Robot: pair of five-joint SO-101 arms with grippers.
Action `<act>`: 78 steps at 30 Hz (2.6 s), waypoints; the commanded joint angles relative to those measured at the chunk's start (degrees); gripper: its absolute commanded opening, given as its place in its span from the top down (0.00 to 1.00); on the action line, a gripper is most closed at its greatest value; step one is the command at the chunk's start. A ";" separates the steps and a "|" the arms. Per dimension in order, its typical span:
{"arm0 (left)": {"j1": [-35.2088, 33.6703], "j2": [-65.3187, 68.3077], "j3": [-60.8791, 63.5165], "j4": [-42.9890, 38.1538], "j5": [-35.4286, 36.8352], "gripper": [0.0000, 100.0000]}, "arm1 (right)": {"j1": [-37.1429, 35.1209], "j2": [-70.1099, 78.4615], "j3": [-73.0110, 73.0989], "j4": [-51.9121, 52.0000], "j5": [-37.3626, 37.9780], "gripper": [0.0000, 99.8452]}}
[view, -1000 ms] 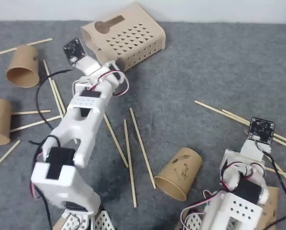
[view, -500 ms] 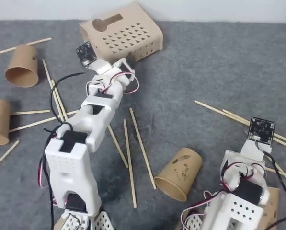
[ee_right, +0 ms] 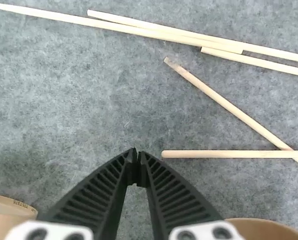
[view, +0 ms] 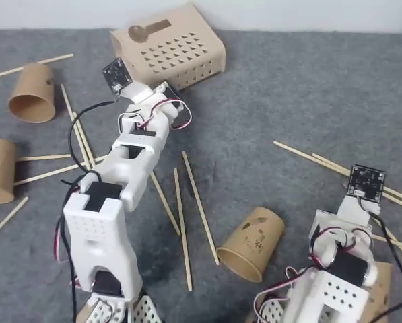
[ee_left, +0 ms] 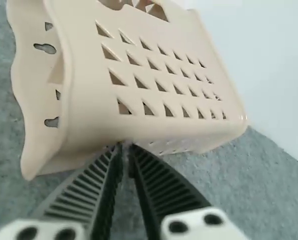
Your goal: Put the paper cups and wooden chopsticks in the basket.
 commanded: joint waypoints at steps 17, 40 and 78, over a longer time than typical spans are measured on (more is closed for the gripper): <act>-1.76 -38.24 5.23 21.27 0.18 0.98 | -0.31 -0.57 -0.44 0.22 0.79 0.99; -6.51 -10.46 -1.71 24.18 3.25 0.62 | -0.40 -0.57 0.09 0.04 0.79 0.99; 6.68 -18.02 -36.35 72.62 -13.71 0.99 | -0.40 -0.57 0.09 0.04 1.58 0.99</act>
